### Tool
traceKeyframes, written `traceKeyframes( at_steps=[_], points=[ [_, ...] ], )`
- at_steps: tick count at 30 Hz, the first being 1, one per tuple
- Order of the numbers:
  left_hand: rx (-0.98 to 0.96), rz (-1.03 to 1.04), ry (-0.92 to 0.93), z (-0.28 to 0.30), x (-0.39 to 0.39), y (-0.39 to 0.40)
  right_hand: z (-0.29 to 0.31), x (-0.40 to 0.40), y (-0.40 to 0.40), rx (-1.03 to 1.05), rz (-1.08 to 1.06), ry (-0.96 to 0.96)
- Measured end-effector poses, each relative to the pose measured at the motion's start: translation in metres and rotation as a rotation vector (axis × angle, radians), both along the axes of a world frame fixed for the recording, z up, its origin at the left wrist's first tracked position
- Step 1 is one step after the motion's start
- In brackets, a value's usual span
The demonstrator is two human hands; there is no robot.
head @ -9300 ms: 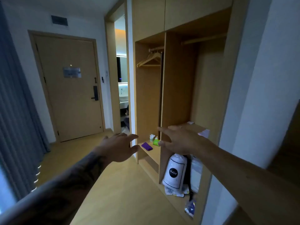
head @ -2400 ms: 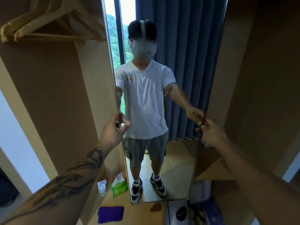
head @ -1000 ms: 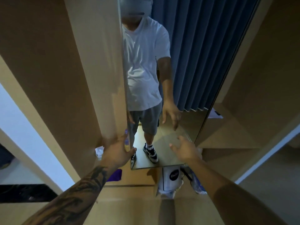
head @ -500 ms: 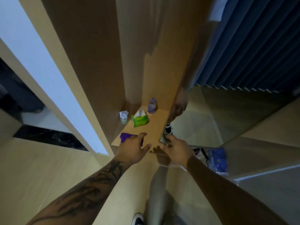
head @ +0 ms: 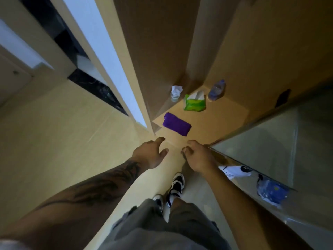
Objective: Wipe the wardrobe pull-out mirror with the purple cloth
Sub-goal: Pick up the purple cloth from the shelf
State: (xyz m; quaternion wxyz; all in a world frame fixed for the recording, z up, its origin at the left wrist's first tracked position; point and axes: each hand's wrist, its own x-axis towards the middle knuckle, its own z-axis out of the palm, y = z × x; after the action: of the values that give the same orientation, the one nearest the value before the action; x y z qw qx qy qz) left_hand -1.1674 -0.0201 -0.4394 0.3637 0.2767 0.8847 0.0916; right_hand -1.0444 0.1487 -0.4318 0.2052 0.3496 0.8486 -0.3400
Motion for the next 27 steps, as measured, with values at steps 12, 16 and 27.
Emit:
traceKeyframes(
  at_steps=[12, 16, 27],
  points=[
    [0.122, 0.139, -0.119, -0.087, -0.034, 0.037, -0.096, -0.043, 0.002, -0.103, 0.066, -0.115],
    [0.147, 0.031, -0.112, -0.129, -0.059, 0.048, -0.133, -0.054, 0.006, -0.135, -0.049, -0.096],
    [0.18, -0.064, 0.015, -0.275, -0.145, 0.094, -0.267, -0.107, 0.041, -0.038, -0.406, 0.042]
  ],
)
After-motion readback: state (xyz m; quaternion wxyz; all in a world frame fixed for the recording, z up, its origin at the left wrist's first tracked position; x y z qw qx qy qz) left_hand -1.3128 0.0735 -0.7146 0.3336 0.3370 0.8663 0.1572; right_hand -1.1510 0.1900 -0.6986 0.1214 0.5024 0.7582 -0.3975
